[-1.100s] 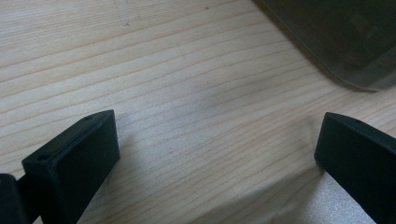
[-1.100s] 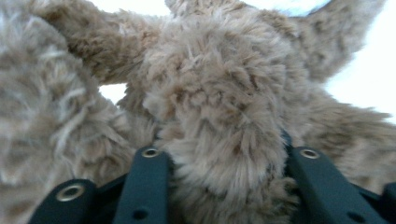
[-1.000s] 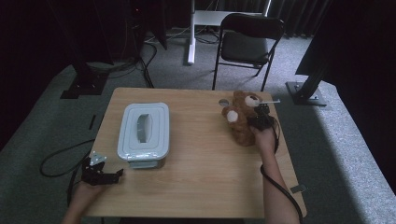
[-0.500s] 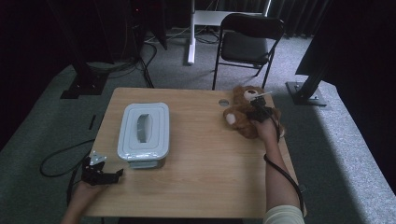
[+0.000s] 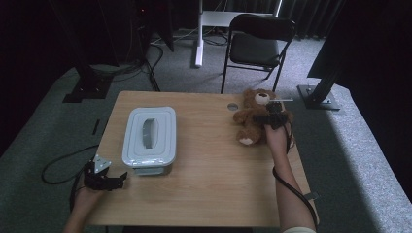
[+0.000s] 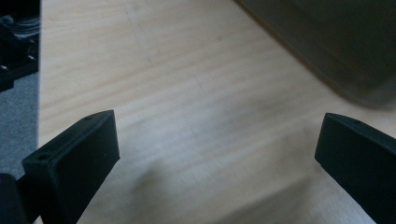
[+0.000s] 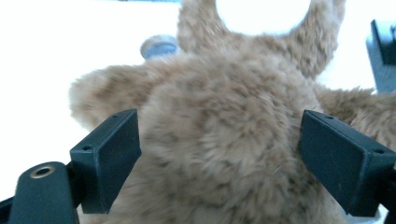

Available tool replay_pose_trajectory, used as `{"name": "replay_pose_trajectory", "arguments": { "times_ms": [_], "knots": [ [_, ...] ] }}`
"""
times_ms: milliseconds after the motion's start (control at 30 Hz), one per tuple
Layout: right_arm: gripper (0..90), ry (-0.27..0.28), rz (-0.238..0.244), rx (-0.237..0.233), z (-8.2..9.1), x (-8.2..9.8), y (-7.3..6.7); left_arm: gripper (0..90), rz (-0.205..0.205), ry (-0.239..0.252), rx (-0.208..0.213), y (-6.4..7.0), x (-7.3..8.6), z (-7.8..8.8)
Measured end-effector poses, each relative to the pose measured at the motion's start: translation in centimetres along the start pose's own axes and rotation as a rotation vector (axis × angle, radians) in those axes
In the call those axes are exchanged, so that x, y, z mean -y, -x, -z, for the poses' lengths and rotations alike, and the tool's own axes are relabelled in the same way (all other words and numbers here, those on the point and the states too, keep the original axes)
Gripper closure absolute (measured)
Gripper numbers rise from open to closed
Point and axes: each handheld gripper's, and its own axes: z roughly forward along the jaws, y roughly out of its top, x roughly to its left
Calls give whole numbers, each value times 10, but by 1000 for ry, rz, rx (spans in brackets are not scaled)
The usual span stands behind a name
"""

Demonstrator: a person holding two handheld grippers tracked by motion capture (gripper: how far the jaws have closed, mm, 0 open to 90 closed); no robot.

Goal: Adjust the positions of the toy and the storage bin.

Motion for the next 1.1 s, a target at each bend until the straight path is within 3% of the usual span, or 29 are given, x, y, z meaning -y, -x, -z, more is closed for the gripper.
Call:
{"name": "replay_pose_trajectory", "arguments": {
  "times_ms": [100,167,267,433,567,733,833,1100],
  "knots": [
    [135,35,30,-40,10,-3,-16,5,50,9,8,-6,-6,-3],
    [135,54,28,-80,15,-3,-29,5,64,20,-29,-8,-9,-4],
    [135,65,27,-176,17,-1,-55,5,145,16,6,-13,-17,-6],
    [122,51,78,-243,7,4,-95,5,170,3,14,-20,-26,-12],
    [112,14,106,-305,-11,12,-125,5,212,10,10,-28,-34,-18],
    [112,-10,133,-353,-30,22,-155,5,214,4,8,-33,-45,-27],
    [112,-32,137,-383,-43,27,-170,5,186,-14,-3,-33,-53,-34],
    [113,-71,125,-432,-71,34,-198,5,170,-28,19,-36,-64,-47]
  ]
}}
